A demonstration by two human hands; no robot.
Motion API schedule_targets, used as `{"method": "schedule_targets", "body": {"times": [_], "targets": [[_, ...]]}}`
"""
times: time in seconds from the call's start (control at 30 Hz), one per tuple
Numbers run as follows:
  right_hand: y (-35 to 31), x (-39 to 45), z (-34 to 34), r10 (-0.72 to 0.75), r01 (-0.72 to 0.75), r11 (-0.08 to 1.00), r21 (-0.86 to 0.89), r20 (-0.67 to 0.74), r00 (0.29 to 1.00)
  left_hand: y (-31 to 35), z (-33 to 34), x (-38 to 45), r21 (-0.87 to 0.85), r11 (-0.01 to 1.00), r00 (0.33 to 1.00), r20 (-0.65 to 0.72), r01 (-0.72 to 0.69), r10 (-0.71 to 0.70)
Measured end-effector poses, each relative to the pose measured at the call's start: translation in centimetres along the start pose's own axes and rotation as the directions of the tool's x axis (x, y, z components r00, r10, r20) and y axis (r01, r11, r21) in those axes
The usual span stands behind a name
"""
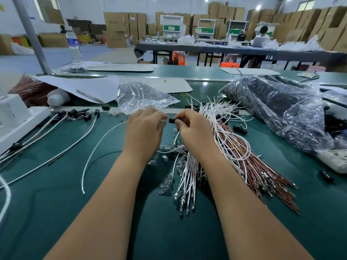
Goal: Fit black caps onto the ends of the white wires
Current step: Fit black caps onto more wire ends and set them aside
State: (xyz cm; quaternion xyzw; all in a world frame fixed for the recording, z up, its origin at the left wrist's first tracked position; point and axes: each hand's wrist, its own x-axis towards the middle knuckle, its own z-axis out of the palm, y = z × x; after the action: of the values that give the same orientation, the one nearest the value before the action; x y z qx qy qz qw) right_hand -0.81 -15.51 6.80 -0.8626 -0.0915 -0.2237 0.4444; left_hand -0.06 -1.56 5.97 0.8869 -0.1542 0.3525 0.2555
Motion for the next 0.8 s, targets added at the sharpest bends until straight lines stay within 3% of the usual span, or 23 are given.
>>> {"method": "schedule_targets", "body": {"times": [0.1,0.2,0.37,0.53,0.8], "targets": [[0.4,0.1,0.1,0.002,-0.002,1.0,-0.011,0.005,1.0,0.0,0.4,0.0,-0.119,0.989,0.996,0.019,0.084,-0.082],[1.0,0.3,-0.5,0.05,-0.051,0.999,-0.013,-0.034,0.998,-1.6,0.4,0.1,-0.119,0.977,0.984,-0.007,0.175,-0.177],[1.0,0.3,-0.2,0.016,-0.016,1.0,0.014,-0.009,1.0,0.0,0.3,0.0,-0.266,0.962,0.998,0.042,0.055,-0.046],[0.7,0.0,0.1,0.035,-0.038,0.984,0.175,0.017,0.999,-0.1,0.2,0.2,-0.441,0.876,0.98,0.128,0.196,-0.155],[-0.1,0.2,-0.2,0.133,-0.1,0.901,0.423,-0.049,0.99,0.0,0.6,0.5,-0.527,0.799,0.956,0.199,0.289,-0.215]]}}
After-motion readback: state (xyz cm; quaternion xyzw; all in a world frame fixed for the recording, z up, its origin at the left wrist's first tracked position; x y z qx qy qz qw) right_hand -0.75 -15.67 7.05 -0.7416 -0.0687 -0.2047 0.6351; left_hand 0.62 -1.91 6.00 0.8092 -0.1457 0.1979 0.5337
